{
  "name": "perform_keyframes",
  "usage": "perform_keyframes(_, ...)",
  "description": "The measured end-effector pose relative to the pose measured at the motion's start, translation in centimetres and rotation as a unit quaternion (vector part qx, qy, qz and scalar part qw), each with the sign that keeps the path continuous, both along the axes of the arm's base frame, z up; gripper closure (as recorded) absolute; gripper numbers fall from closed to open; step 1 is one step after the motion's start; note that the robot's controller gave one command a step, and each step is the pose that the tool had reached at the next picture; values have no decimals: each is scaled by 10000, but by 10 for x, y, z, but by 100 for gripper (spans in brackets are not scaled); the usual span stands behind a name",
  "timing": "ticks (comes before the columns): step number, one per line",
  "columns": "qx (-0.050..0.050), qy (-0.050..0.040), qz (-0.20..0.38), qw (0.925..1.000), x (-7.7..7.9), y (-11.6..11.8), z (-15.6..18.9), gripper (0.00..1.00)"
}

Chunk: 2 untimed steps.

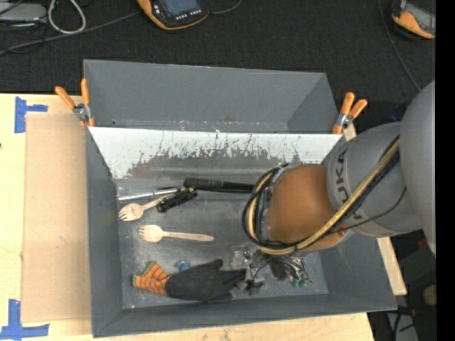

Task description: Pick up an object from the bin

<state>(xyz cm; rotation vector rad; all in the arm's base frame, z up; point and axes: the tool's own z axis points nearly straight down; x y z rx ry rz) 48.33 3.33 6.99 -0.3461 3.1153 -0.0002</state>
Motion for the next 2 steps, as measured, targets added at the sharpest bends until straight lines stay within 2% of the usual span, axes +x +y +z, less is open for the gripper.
perform_keyframes(1, 3, 5, -73, 10000, -3, -2, 16, 100)
perform_keyframes(2, 1, 36, -47, 10000, -6, 3, 86, 100)
